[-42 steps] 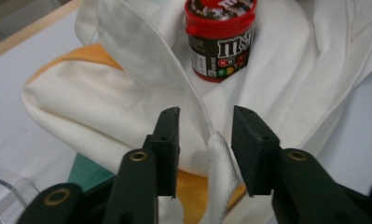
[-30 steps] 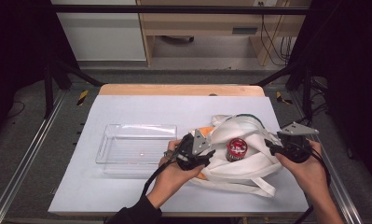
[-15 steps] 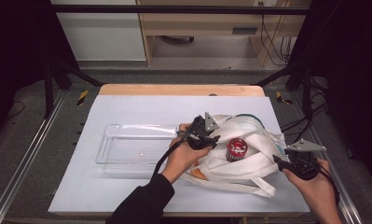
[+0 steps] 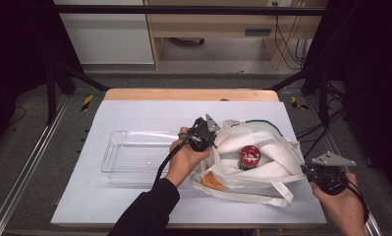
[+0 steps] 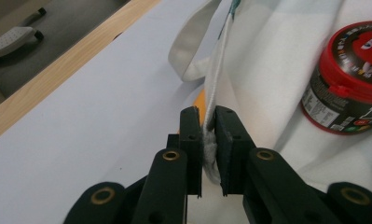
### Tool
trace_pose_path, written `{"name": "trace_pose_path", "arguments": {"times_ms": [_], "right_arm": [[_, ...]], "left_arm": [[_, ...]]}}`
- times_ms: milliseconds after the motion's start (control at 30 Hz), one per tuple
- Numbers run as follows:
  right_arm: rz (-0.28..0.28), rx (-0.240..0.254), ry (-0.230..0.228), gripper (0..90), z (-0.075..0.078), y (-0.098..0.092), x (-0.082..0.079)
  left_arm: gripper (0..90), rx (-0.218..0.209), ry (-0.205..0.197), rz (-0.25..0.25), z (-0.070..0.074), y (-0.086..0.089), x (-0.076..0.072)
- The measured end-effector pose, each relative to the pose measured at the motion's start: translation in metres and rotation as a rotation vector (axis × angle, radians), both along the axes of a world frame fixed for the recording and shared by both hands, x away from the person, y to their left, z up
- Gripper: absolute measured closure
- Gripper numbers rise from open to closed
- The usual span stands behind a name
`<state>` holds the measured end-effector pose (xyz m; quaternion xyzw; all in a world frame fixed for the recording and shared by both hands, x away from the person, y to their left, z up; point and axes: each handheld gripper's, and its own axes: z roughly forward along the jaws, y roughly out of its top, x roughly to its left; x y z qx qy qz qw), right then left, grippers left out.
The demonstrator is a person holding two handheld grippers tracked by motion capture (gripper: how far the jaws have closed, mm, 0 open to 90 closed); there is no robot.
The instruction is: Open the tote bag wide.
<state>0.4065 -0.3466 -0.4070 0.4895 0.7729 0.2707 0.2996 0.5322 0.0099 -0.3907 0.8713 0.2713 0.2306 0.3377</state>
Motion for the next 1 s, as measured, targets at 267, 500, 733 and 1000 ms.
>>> {"name": "trace_pose_path", "arguments": {"times_ms": [267, 500, 733, 1000], "right_arm": [[-0.002, -0.006, 0.056, 84.1, -0.027, -0.007, -0.003], [0.003, -0.013, 0.067, 83.7, -0.031, -0.006, -0.001], [0.012, -0.010, 0.044, 82.3, -0.034, -0.005, -0.005], [0.059, 0.011, -0.073, 47.6, -0.014, 0.001, -0.014]], "left_arm": [[81.5, 0.052, 0.064, 0.015, -0.018, 0.003, 0.006], [81.4, 0.048, 0.073, 0.016, -0.020, 0.004, 0.005], [81.2, 0.040, 0.078, 0.003, -0.020, 0.007, 0.000], [66.8, -0.004, 0.015, 0.008, -0.010, 0.014, -0.007]]}}
